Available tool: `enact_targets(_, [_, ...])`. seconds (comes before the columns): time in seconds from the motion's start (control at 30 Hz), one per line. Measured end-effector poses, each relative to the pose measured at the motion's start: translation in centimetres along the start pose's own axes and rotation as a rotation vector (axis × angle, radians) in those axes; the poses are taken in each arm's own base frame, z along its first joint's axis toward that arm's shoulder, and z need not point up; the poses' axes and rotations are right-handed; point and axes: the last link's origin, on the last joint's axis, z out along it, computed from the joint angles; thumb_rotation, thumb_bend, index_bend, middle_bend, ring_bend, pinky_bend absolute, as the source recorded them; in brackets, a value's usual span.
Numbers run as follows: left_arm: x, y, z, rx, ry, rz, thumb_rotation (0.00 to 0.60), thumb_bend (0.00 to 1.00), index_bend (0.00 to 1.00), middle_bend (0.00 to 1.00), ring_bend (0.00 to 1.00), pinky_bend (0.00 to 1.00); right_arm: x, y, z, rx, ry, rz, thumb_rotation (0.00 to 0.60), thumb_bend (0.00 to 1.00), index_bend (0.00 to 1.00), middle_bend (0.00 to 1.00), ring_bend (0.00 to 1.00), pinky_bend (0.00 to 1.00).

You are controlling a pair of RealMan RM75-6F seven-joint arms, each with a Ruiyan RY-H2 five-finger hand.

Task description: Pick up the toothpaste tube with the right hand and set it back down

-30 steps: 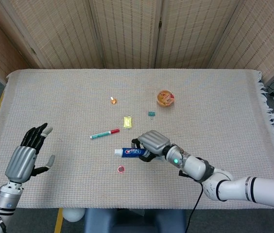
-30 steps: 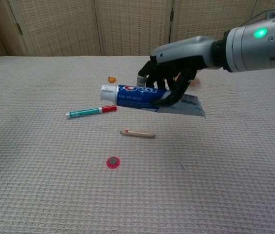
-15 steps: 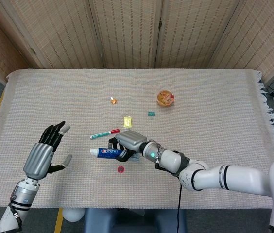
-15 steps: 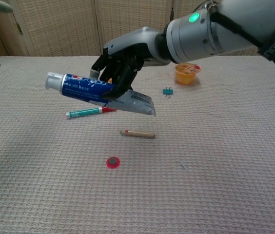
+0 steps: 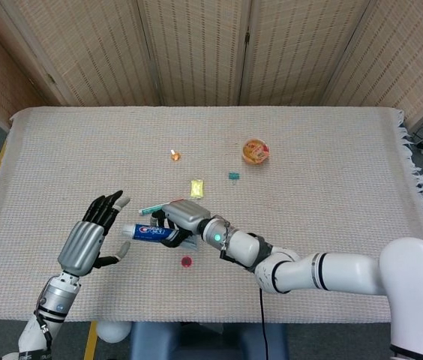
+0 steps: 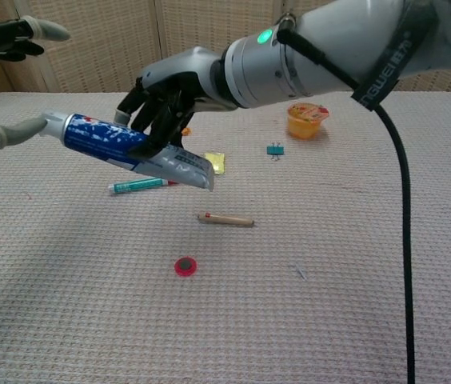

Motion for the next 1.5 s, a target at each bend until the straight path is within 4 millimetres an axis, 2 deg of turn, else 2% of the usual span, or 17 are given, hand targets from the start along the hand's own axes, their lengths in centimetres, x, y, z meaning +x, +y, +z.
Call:
enact_targets(0.33, [-0.7, -0.4, 0.6, 0.039, -0.003, 0.032, 0.600, 0.42, 0.00, 0.00, 0.00, 0.00, -0.4, -0.2, 0.1, -0.003, -0.005, 0.003, 0.600, 0.63, 0.71, 0.63, 0.70, 0.57])
enact_targets(0.77, [-0.8, -1.7, 0.5, 0.087, 0.005, 0.057, 0.600, 0.42, 0.00, 0.00, 0.00, 0.00, -0.1, 0.1, -0.2, -0.014, -0.007, 0.022, 0.600, 0.63, 0.71, 0.63, 0.69, 0.57])
enact_targets(1.3, [-1.1, -1.9, 0.9, 0.106, 0.000, 0.053, 0.600, 0.42, 0.00, 0.00, 0.00, 0.00, -0.7, -0.1, 0.2, -0.012, -0.027, 0.023, 0.600, 0.63, 0.71, 0.63, 0.70, 0.57])
enact_targets(1.43, [-1.2, -2.0, 1.1, 0.113, -0.007, 0.052, 0.600, 0.46, 0.00, 0.00, 0.00, 0.00, -0.9, -0.1, 0.3, -0.014, -0.040, 0.017, 0.600, 0.65, 0.71, 0.64, 0.71, 0.57])
enact_targets(1.5, [-1.3, -2.0, 1.2, 0.115, -0.011, 0.048, 0.600, 0.51, 0.00, 0.00, 0.00, 0.00, -0.9, -0.2, 0.4, -0.014, -0.044, 0.018, 0.600, 0.65, 0.71, 0.64, 0.71, 0.57])
